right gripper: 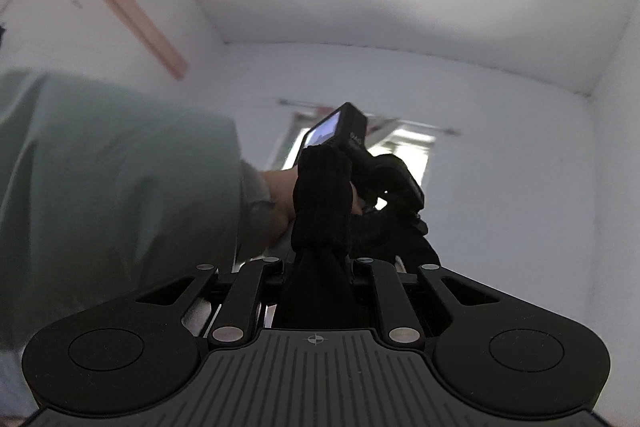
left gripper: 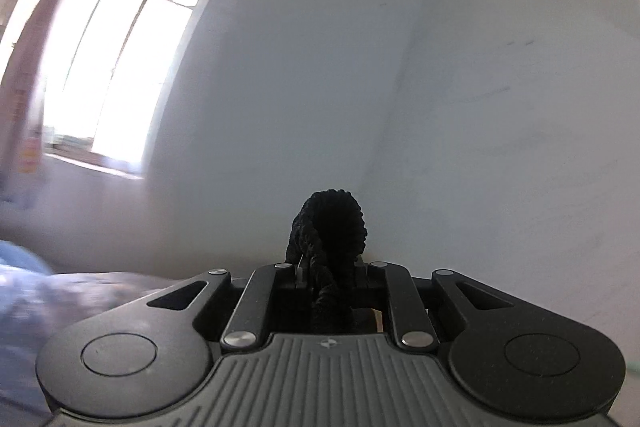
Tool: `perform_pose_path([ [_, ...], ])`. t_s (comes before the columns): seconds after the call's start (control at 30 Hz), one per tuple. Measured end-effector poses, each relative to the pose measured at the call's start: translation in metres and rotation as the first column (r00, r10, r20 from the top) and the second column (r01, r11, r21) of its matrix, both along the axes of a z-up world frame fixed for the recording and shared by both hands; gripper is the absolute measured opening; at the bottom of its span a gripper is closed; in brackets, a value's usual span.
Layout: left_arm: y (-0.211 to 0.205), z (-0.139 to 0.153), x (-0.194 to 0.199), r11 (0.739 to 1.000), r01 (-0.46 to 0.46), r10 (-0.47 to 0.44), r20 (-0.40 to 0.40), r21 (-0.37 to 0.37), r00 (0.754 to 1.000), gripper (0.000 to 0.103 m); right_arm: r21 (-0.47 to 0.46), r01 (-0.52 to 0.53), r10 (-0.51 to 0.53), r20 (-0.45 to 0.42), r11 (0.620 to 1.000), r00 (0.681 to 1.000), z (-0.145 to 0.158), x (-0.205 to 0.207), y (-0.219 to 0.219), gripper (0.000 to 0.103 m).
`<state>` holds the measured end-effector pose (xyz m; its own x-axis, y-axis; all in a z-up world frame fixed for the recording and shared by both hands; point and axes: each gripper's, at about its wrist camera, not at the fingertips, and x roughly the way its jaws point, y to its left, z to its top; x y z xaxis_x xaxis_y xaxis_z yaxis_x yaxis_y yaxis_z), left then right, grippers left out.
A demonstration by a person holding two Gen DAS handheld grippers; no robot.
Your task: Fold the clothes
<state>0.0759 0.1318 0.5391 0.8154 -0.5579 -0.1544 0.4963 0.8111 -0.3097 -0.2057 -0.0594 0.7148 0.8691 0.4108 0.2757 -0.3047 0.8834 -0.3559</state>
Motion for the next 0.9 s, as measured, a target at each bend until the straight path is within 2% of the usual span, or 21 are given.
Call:
perform_pose_path([
  [0.1, 0.071, -0.046, 0.003, 0.994, -0.063, 0.066, -0.023, 0.094, 0.998, 0.017, 0.007, -0.071, 0.071, -0.033, 0.997, 0.997, -0.018, 0.013, 0.054, 0.015],
  [0.23, 0.159, -0.114, 0.016, 0.975, -0.148, 0.166, -0.105, 0.164, 0.981, 0.017, -0.008, -0.138, 0.136, -0.089, 0.990, 0.987, -0.046, 0.031, 0.127, 0.015],
  [0.3, 0.201, -0.160, 0.027, 0.968, -0.178, 0.207, -0.165, 0.177, 0.964, 0.017, -0.010, -0.174, 0.171, -0.140, 0.985, 0.975, -0.068, 0.043, 0.161, 0.015],
  [0.4, 0.228, -0.201, 0.054, 0.952, -0.207, 0.262, -0.254, 0.223, 0.931, 0.017, -0.011, -0.231, 0.222, -0.242, 0.973, 0.945, -0.101, 0.066, 0.218, 0.016],
  [0.43, 0.243, -0.225, 0.059, 0.948, -0.215, 0.278, -0.285, 0.233, 0.917, 0.017, -0.023, -0.245, 0.230, -0.269, 0.969, 0.935, -0.118, 0.073, 0.237, 0.016],
  [0.47, 0.250, -0.231, 0.068, 0.944, -0.222, 0.293, -0.312, 0.245, 0.904, 0.017, -0.032, -0.261, 0.239, -0.301, 0.965, 0.923, -0.132, 0.078, 0.255, 0.016],
  [0.5, 0.250, -0.217, 0.079, 0.938, -0.229, 0.310, -0.333, 0.260, 0.890, 0.017, -0.037, -0.278, 0.250, -0.334, 0.960, 0.909, -0.147, 0.081, 0.275, 0.016],
  [0.6, 0.277, -0.210, 0.097, 0.916, -0.259, 0.369, -0.392, 0.306, 0.843, 0.017, -0.078, -0.324, 0.265, -0.415, 0.943, 0.870, -0.187, 0.084, 0.333, 0.016],
  [0.67, 0.298, -0.225, 0.093, 0.905, -0.277, 0.400, -0.424, 0.324, 0.813, 0.017, -0.109, -0.347, 0.263, -0.459, 0.931, 0.849, -0.217, 0.082, 0.366, 0.016],
  [0.8, 0.333, -0.264, 0.083, 0.886, -0.309, 0.449, -0.469, 0.346, 0.761, 0.018, -0.142, -0.389, 0.259, -0.536, 0.910, 0.803, -0.313, 0.076, 0.409, 0.016],
  [0.9, 0.343, -0.283, 0.070, 0.868, -0.308, 0.484, -0.525, 0.390, 0.699, 0.027, -0.113, -0.420, 0.277, -0.595, 0.901, 0.754, -0.341, 0.060, 0.421, 0.016],
])
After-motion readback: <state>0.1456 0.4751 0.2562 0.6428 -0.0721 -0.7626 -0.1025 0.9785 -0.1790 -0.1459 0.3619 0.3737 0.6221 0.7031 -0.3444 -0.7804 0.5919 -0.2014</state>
